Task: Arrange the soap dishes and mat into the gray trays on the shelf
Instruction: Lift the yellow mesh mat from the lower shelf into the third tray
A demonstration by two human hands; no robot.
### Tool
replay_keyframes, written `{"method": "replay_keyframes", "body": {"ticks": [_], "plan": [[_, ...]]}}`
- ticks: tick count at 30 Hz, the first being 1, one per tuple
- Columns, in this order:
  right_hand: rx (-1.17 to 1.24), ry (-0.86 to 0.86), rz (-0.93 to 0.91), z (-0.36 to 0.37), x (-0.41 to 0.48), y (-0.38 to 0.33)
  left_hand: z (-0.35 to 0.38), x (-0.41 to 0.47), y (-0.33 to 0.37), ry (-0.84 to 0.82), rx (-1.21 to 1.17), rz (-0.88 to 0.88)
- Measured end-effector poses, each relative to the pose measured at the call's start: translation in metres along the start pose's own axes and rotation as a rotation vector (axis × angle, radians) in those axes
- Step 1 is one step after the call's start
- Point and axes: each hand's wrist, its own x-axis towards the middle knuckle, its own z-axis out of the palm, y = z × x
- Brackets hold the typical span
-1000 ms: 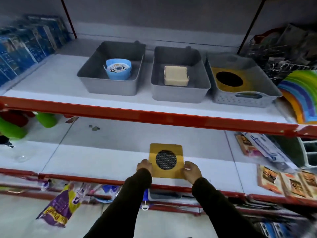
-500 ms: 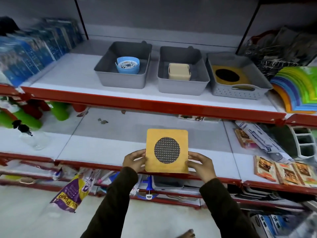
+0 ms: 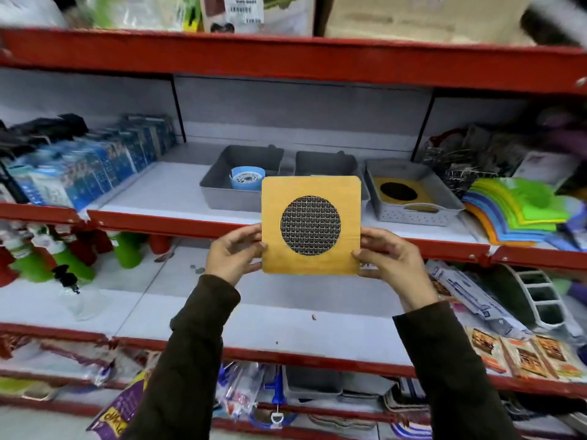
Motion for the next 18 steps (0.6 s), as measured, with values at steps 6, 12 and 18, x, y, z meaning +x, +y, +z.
{"method": "replay_keyframes", "body": {"ticks": [6,12,18], "plan": [[-0.007,0.039,-0.07,-0.013,0.017,-0.025,0.025,0.015,0.029,-0.025,-0.016,0.1],[-0.038,0.095,-0.096,-0.046,0.035,-0.031,0.061,0.036,0.038,-0.059,0.013,0.115],[-0.245,0.294,-0.079,-0.12,0.079,-0.049,0.153,0.084,0.059,-0.142,0.201,0.065]]}}
